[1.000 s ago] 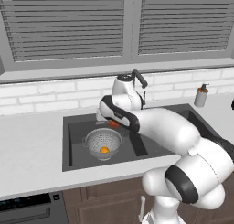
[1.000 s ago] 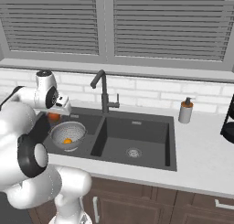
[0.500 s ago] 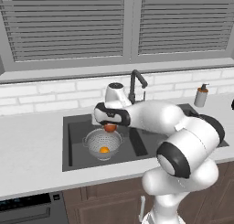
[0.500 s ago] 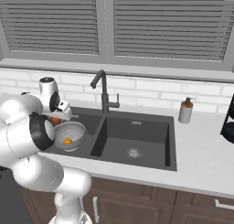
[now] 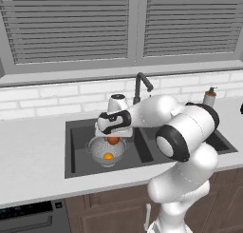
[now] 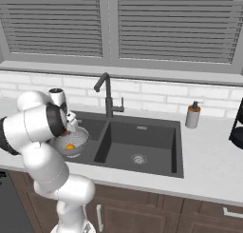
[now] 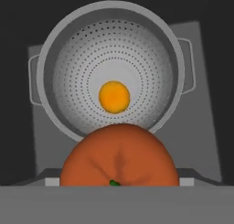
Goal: Put the colander in the sink, put the orange, orange in the colander, and turn on the sink faucet and pour water over the colander.
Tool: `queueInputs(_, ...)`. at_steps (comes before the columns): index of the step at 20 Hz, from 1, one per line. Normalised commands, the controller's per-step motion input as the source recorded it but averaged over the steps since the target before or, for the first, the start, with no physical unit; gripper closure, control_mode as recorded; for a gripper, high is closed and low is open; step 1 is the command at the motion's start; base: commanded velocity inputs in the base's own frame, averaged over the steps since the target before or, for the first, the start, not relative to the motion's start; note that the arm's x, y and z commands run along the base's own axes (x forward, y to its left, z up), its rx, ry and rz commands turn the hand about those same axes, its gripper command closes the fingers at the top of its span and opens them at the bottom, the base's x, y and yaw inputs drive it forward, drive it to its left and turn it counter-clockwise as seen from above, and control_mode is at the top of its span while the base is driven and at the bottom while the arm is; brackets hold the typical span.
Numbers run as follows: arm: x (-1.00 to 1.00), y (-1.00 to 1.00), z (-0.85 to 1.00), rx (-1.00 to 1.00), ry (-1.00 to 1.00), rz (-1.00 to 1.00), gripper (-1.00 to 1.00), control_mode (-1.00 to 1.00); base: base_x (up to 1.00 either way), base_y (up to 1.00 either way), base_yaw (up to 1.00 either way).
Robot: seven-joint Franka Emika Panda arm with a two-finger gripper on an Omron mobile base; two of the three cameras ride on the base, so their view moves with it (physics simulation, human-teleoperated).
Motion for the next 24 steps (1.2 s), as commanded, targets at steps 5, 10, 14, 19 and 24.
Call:
queueInputs(5,0.18,0.08,-0.43,0.0,0.04,-0.01,1.0,-1.0,0.0,0.0,0.0)
queueInputs(10,0.16,0.1,-0.4,0.0,0.02,-0.03,1.0,-1.0,0.0,0.0,0.0)
queueInputs(14,0.07,0.03,-0.37,0.0,0.01,-0.03,1.0,-1.0,0.0,0.0,0.0)
queueInputs(19,0.06,0.0,-0.2,0.0,0.0,-0.02,1.0,-1.0,0.0,0.0,0.0)
queueInputs(24,0.05,0.0,-0.14,0.0,0.0,-0.01,1.0,-1.0,0.0,0.0,0.0)
